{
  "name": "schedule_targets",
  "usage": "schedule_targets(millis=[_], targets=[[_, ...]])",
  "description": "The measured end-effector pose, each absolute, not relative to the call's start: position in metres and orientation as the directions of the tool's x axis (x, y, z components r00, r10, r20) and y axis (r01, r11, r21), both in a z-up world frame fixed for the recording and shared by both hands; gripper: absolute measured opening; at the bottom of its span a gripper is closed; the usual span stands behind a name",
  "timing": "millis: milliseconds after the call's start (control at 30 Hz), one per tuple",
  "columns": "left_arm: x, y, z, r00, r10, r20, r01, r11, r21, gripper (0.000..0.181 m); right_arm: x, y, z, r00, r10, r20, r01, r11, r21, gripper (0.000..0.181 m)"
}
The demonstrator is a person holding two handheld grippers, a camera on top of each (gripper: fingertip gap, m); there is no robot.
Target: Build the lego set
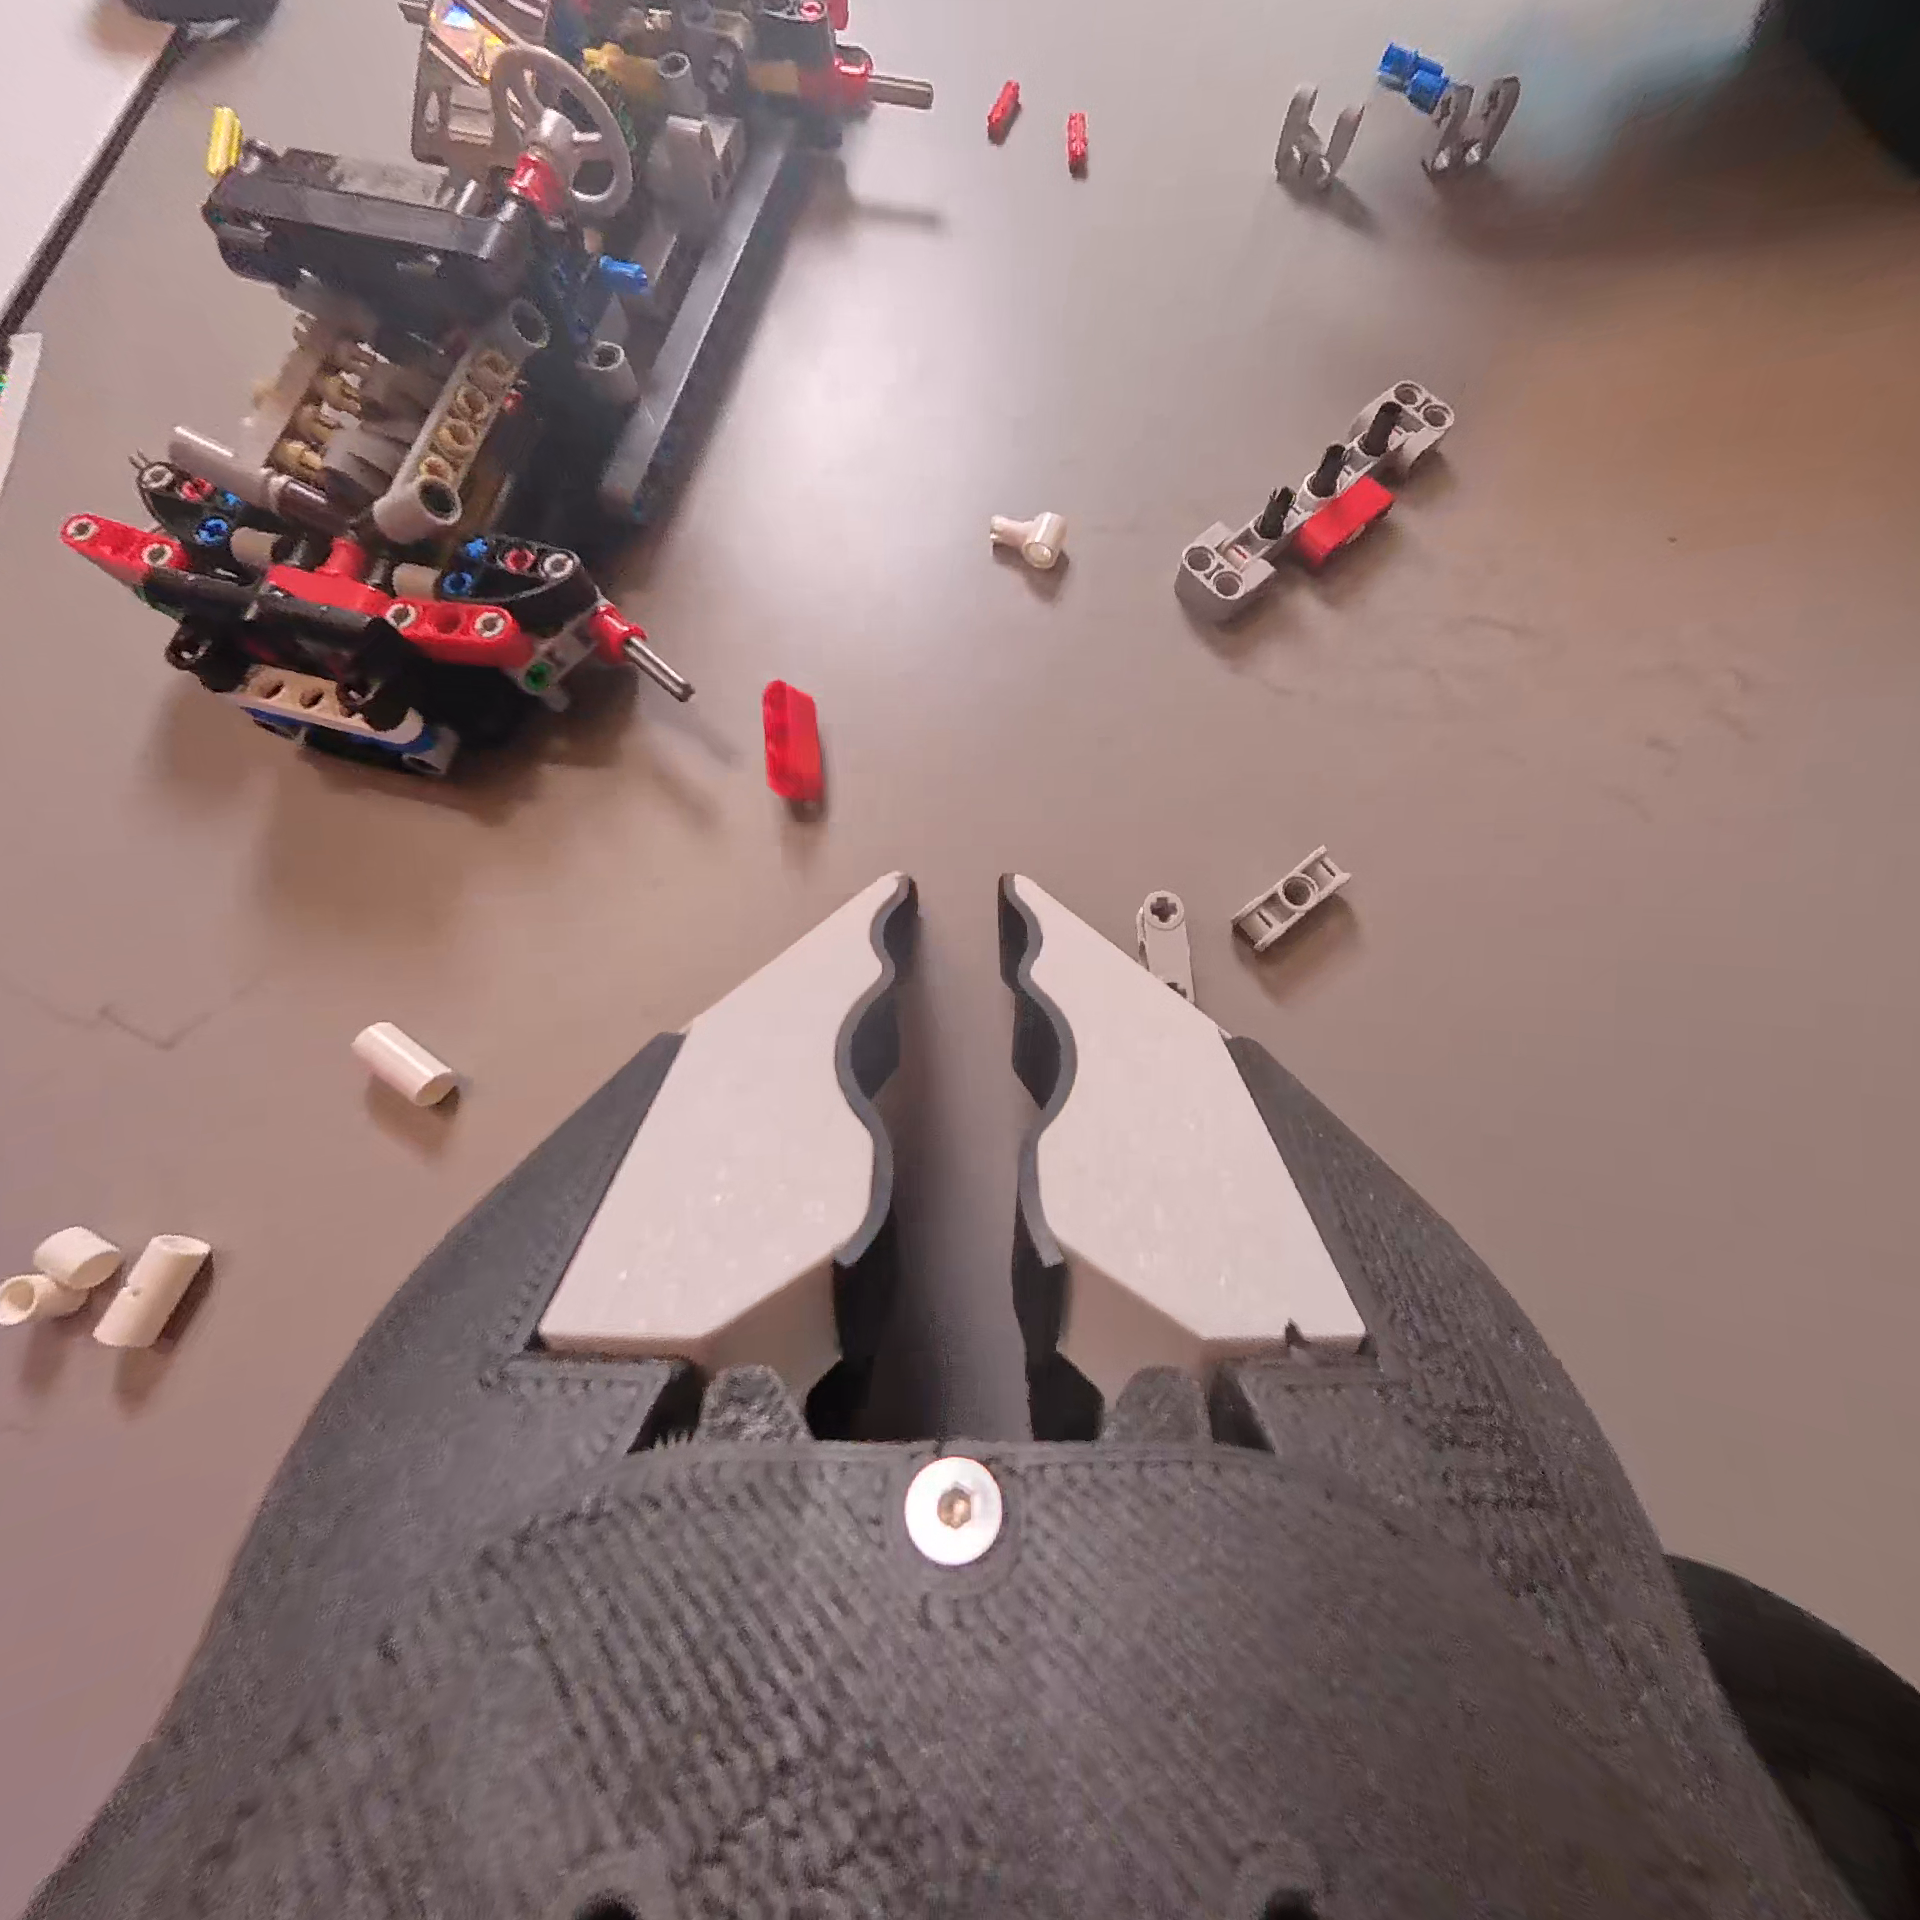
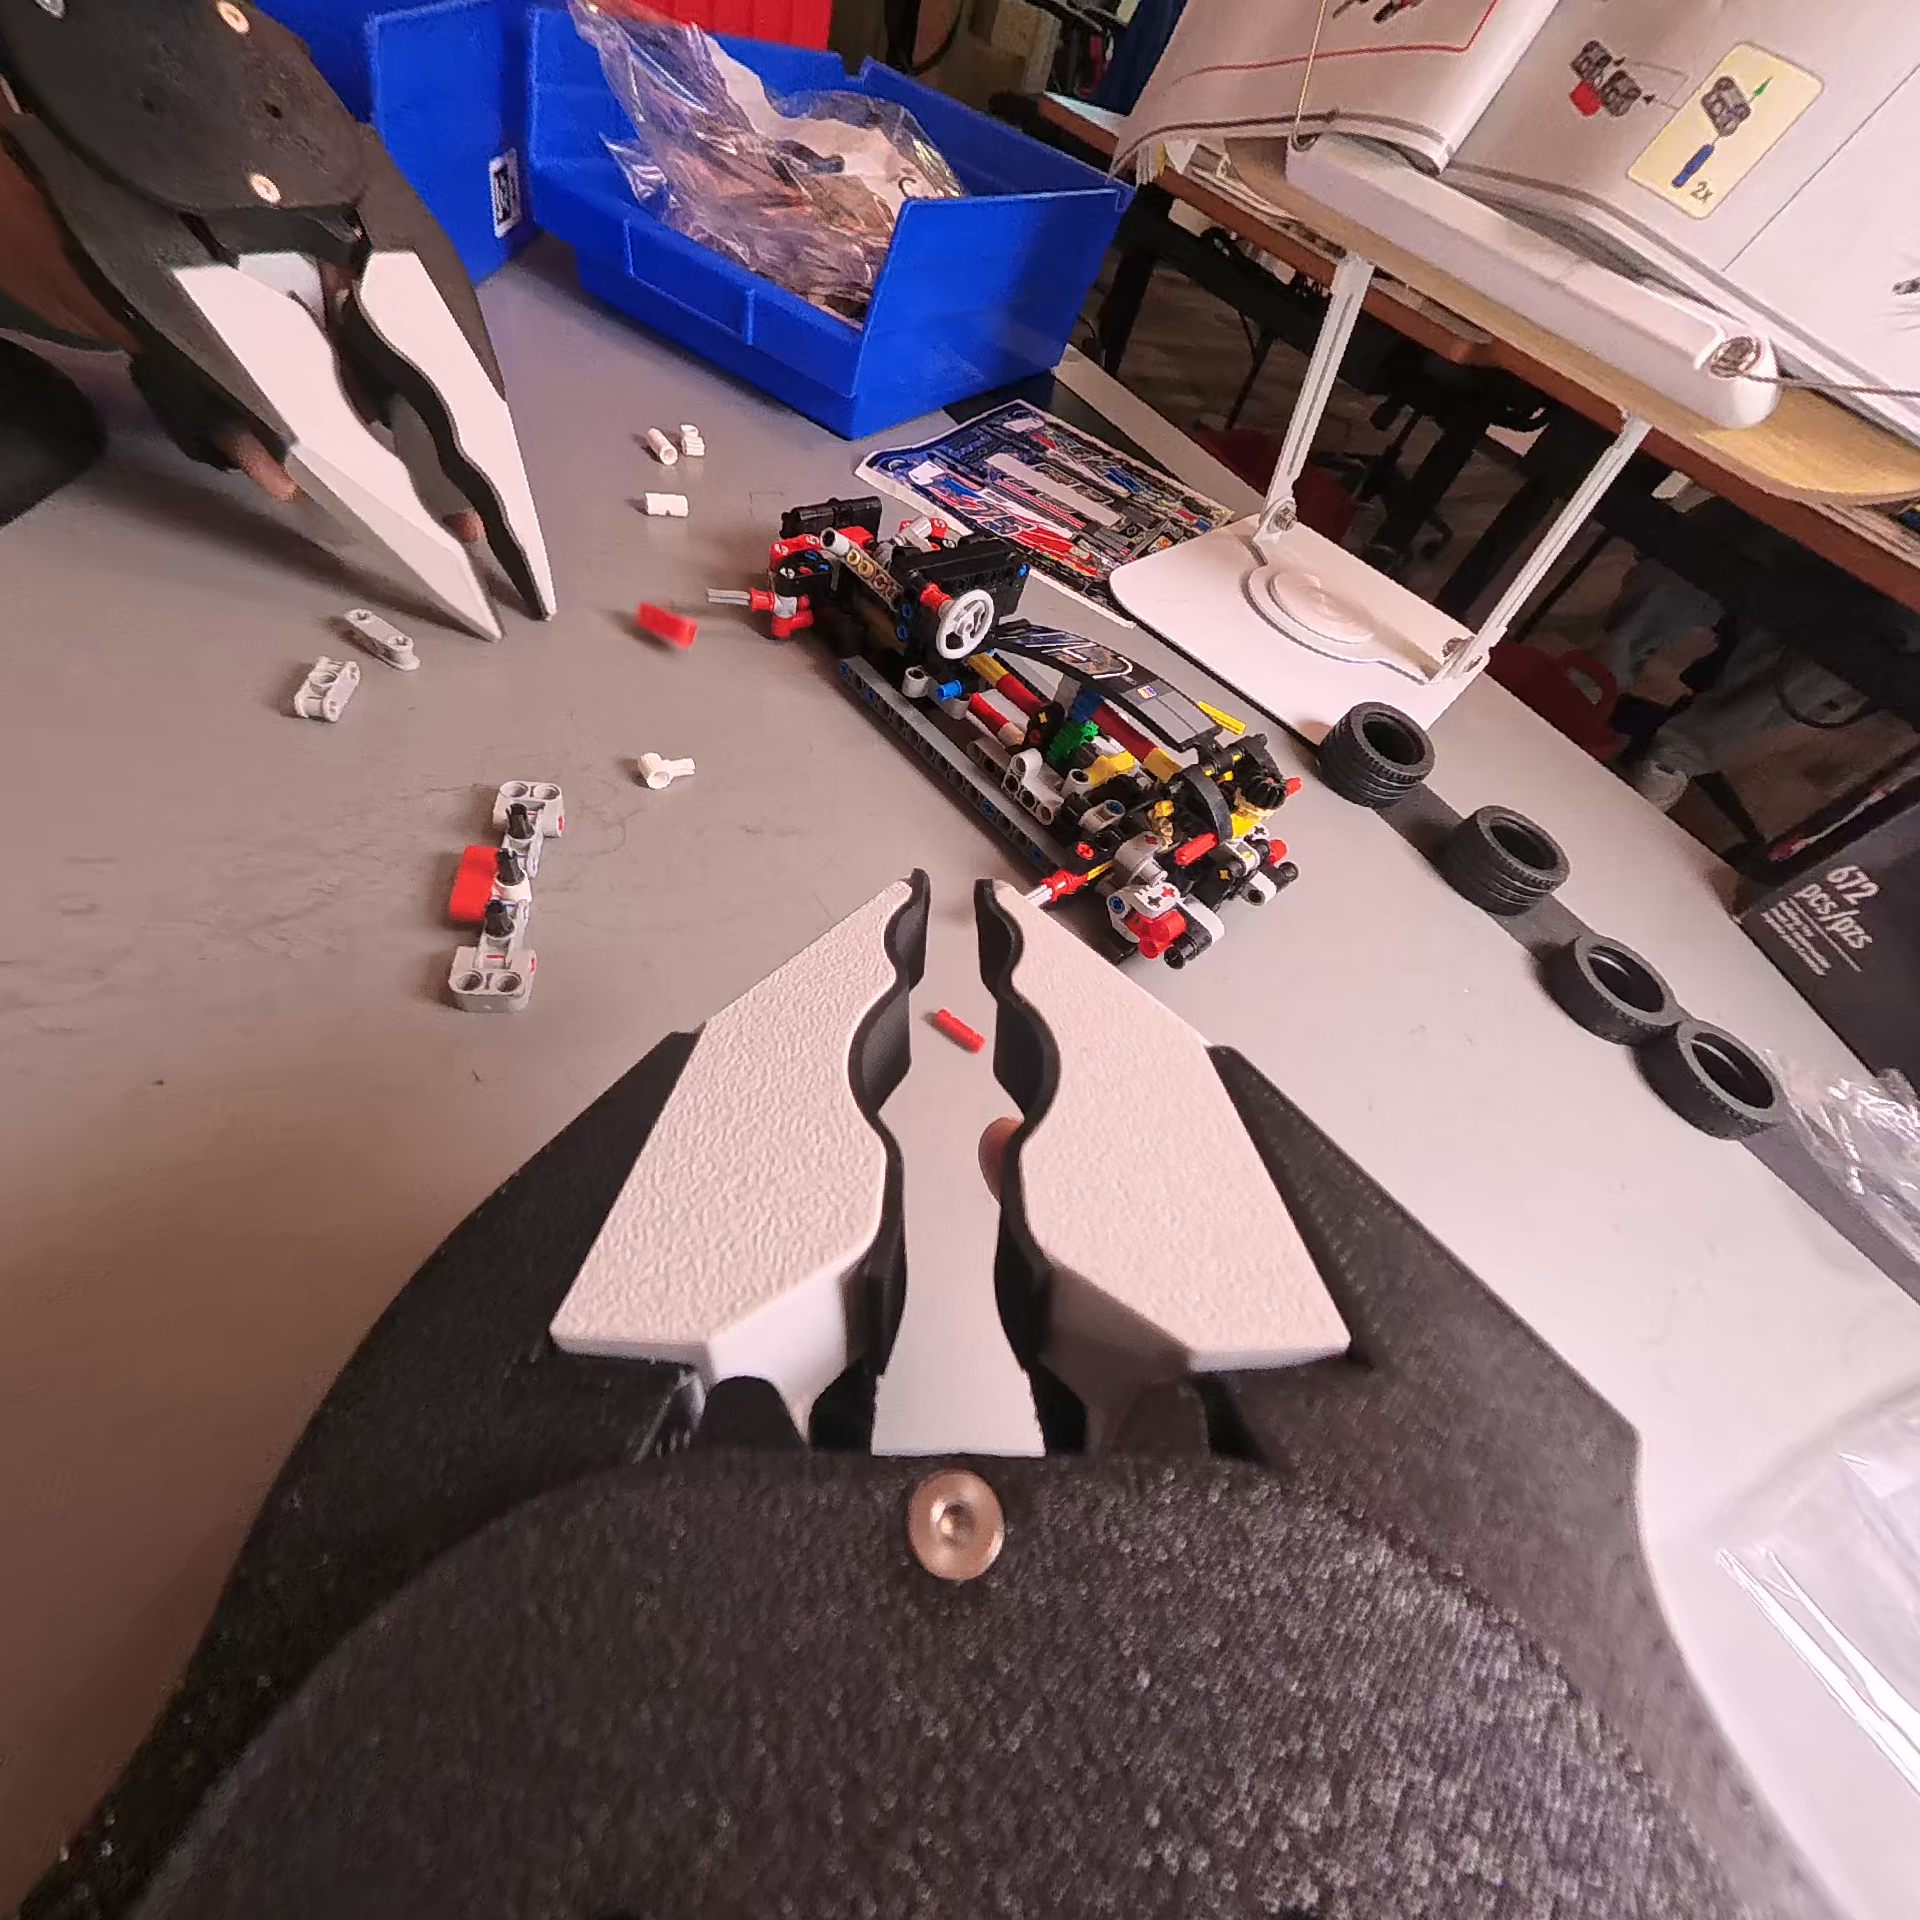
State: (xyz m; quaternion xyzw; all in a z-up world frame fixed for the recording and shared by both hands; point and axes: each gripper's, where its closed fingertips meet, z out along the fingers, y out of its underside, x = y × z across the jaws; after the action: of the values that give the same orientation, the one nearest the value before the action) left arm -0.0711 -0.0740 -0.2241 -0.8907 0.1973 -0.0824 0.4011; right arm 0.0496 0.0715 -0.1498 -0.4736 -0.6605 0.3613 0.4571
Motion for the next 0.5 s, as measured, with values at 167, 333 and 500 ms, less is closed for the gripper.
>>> schedule_targets(millis=[167,333,500], targets=[[-0.081,-0.063,-0.217,0.930,-0.363,-0.064,-0.275,-0.569,-0.775,0.012,0.048,0.067,-0.150,-0.140,0.956,0.259,0.291,0.289,-0.912,0.007],[-0.101,-0.033,-0.215,0.965,-0.258,-0.042,-0.188,-0.572,-0.798,0.028,0.044,0.066,-0.152,-0.143,0.961,0.238,0.294,0.271,-0.916,0.007],[-0.101,-0.010,-0.223,0.967,-0.255,-0.010,-0.171,-0.618,-0.767,0.034,0.045,0.065,-0.150,-0.141,0.960,0.243,0.291,0.274,-0.916,0.006]])
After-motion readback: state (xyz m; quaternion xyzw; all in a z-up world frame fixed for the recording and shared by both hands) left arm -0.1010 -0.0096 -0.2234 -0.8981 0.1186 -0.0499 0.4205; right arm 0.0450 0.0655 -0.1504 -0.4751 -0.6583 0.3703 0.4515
